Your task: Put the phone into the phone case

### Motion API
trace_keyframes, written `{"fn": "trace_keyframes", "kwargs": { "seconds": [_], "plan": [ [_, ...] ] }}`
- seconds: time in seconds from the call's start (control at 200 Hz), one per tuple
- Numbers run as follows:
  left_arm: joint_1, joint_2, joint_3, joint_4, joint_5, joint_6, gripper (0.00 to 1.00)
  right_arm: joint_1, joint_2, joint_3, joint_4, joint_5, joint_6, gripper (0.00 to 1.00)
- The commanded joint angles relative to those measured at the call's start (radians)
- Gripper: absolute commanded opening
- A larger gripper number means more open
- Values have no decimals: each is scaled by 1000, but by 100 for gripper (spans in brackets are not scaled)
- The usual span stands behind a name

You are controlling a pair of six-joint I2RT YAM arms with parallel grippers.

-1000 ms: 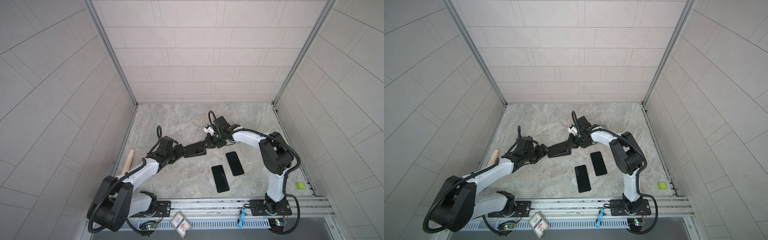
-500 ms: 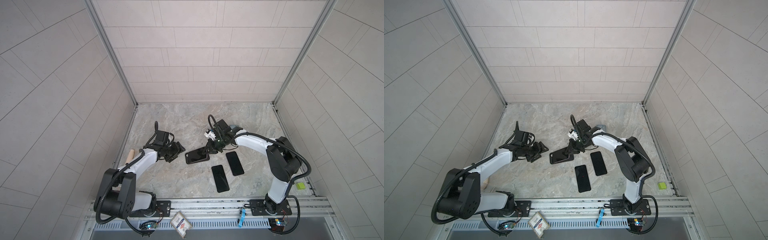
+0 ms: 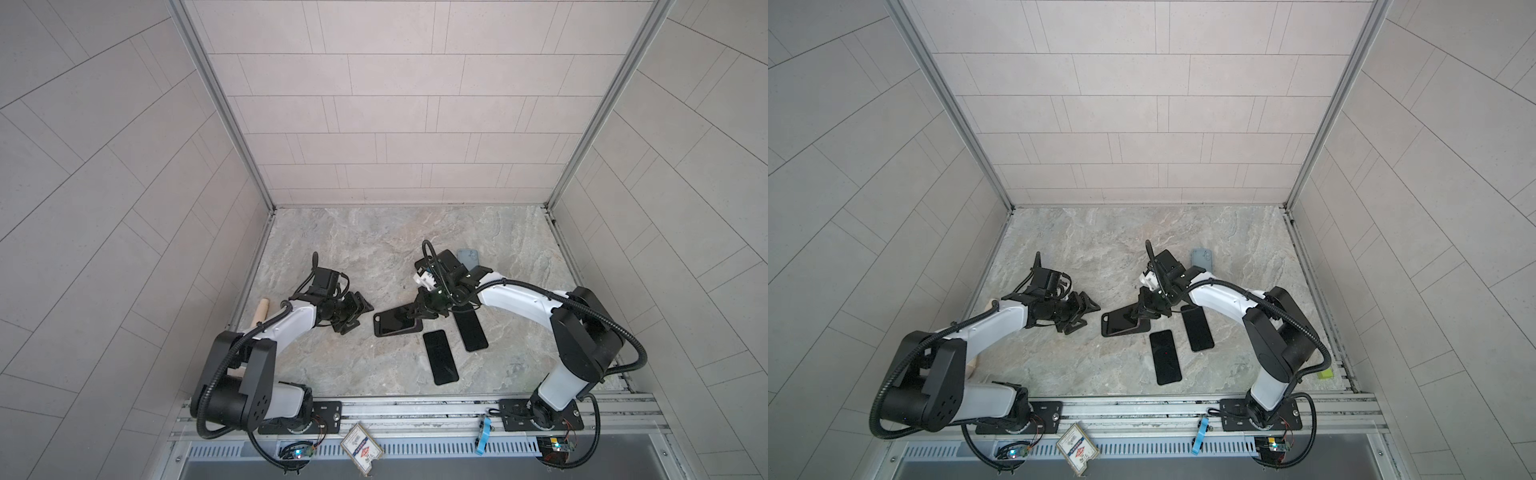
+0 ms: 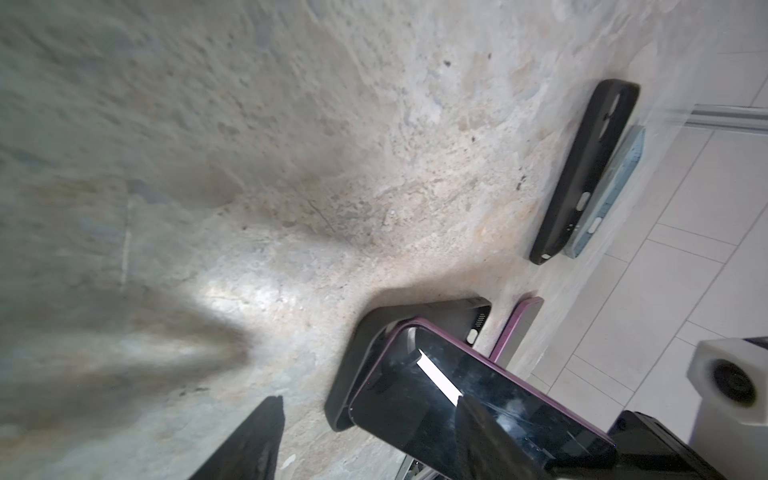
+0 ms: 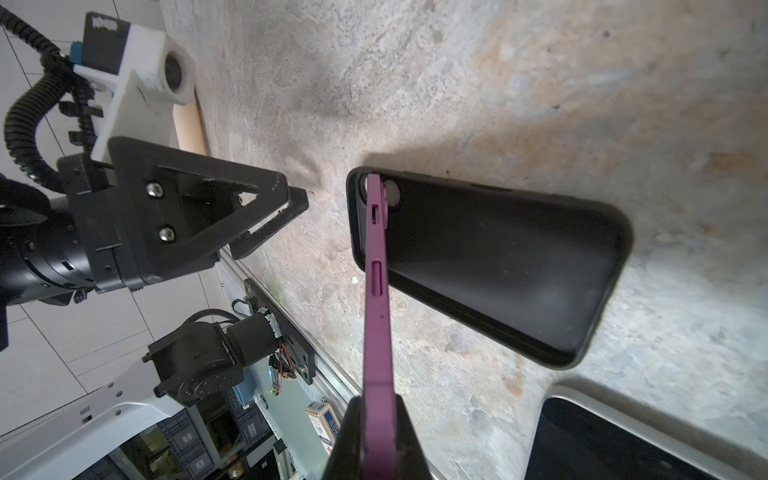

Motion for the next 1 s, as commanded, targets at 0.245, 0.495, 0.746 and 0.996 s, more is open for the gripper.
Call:
{"fn": "trace_keyframes", "kwargs": {
  "seconds": [0.245,0.495,0.746,0.996],
  "plan": [
    [-5,-83,-65,8,-20,-4,71,-5,160,74,-100,27,-25,0],
    [-6,-10,-66,77,39,-18,71,-34,211,142,-189,-8,-115,0],
    [-6,42,-71,144,34,-41,36,-39,243,157,-169,-17,-120,15],
    [-28,78,-89,157,20,-44,35,-39,250,159,-156,-13,-112,26]
  ]
}}
